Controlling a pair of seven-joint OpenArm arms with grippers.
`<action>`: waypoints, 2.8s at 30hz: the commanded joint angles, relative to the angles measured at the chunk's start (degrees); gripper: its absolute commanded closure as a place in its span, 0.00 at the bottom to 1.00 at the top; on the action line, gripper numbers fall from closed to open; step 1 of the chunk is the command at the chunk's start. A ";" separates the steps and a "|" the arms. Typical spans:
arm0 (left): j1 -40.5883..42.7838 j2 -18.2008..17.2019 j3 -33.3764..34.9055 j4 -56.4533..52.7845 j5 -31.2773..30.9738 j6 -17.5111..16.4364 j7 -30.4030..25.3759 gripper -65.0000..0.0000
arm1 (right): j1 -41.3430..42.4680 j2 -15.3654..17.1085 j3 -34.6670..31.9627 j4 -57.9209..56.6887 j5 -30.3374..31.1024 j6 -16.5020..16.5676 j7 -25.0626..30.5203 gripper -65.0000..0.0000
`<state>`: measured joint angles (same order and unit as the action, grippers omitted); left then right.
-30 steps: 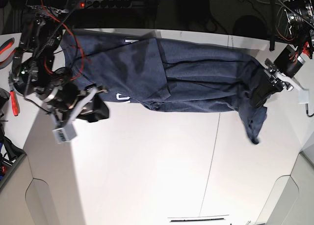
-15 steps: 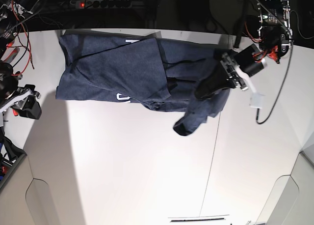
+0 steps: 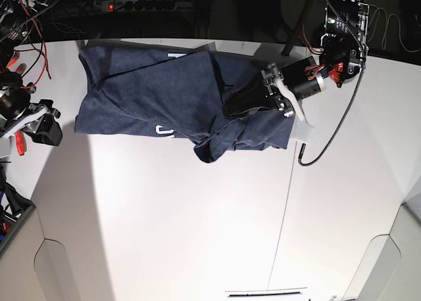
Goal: Layout the t-shirt on the table in an organized manner, then fold the t-shirt properly
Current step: 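Fold the shirt end held by the left gripper over toward the right gripper, then release the shirt with both grippers and lift them away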
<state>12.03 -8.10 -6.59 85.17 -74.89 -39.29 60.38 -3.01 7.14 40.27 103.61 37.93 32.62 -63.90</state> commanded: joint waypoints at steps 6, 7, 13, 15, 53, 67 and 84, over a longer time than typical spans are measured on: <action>-1.18 -0.17 -0.07 1.01 -0.22 -0.71 -0.96 0.80 | 0.59 0.63 0.20 0.96 1.11 0.13 1.11 0.71; -1.27 -0.17 -0.07 1.01 -0.24 -0.71 -0.98 0.65 | 0.59 0.61 0.20 0.96 1.11 0.13 1.11 0.71; -1.55 -0.17 -0.07 1.03 -2.54 -0.71 -0.59 0.50 | 0.59 0.61 0.15 0.96 1.09 0.13 1.11 0.71; -1.55 -0.20 -0.09 1.03 -4.66 -0.71 0.07 0.50 | 0.61 0.63 0.17 0.96 1.09 0.15 1.11 0.71; -4.72 -4.00 -10.47 1.03 -7.13 -0.71 5.42 0.52 | -2.43 10.93 -8.33 -31.41 16.48 0.85 -3.30 0.42; -4.72 -4.00 -10.47 1.03 -7.13 -0.71 5.42 0.52 | -2.40 6.93 -12.37 -32.74 16.15 0.85 -1.70 0.42; -4.72 -5.14 -19.17 1.03 -5.68 -0.71 5.42 0.86 | -0.07 6.03 -14.14 -32.65 16.57 0.83 -1.66 1.00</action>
<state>7.84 -12.49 -25.71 85.17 -79.22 -39.29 66.30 -3.70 12.51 26.00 70.26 53.21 33.23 -65.91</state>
